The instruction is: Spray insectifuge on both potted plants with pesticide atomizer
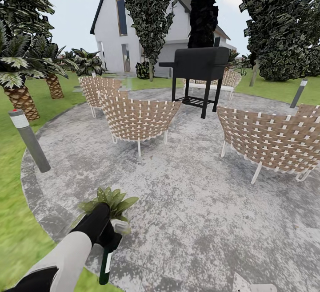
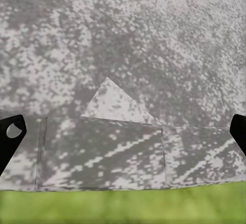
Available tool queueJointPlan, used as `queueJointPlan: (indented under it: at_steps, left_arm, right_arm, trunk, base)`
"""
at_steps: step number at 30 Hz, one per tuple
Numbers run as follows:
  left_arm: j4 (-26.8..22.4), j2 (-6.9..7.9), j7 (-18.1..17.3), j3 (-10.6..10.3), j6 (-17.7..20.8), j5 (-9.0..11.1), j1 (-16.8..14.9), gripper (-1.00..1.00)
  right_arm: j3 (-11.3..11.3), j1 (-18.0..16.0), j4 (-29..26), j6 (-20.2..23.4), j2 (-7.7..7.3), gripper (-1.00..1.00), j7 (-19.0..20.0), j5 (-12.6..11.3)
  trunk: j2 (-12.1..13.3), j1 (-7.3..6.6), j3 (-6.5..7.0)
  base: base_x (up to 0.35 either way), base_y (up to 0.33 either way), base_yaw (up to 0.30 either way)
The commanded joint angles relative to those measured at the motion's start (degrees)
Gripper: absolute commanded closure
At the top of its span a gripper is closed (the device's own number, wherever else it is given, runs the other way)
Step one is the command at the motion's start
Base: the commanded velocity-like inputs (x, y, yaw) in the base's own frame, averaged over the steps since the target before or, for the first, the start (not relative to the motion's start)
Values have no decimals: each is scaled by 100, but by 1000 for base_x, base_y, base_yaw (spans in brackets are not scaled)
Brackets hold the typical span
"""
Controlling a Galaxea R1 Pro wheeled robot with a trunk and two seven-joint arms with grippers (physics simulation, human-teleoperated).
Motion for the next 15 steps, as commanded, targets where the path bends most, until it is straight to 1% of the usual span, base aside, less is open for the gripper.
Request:
queueJointPlan:
  at_steps: [1, 2, 4, 7, 8, 10, 12, 15]
  left_arm:
    - [-6, -27, -43, 36, 7, -95, 0, 100]
    - [-9, -33, -43, 29, 7, -95, 8, 100]
    - [-12, 7, -43, 23, 7, -97, 34, 100]
    - [-18, 173, -43, 17, 7, -103, 79, 100]
    - [-19, 253, -43, 14, 7, -103, 93, 100]
    - [-20, 323, -43, 13, 7, -104, 105, 100]
    - [-20, 329, -43, 16, 7, -104, 105, 100]
    - [-20, 250, -43, 34, 7, -104, 51, 100]
  right_arm:
    - [-35, -5, 10, -19, -1, -100, -27, 61]
    - [-35, -5, 10, -19, -1, -100, -27, 61]
    - [-35, -5, 10, -19, -1, -100, -27, 62]
    - [-33, -5, 10, -19, -1, -100, -27, 62]
    - [-32, -7, 10, -19, -1, -100, -27, 62]
    - [-33, -6, 10, -19, -1, -100, -27, 62]
    - [-34, -5, 10, -19, -1, -100, -27, 62]
    - [-35, -6, 10, -19, -1, -100, -27, 62]
  trunk:
    - [-2, -1, -5]
    - [-2, -1, -5]
    - [-2, -1, -5]
    - [-2, -1, -5]
    - [-2, -1, -5]
    - [-2, -1, -5]
    - [-2, -1, -5]
    - [-2, -1, -5]
  base:
    - [0, 0, 0]
    - [0, 0, 0]
    - [0, 0, 0]
    - [0, 0, 0]
    - [0, 0, 0]
    - [0, 0, 0]
    - [0, 0, 0]
    - [0, 0, 0]
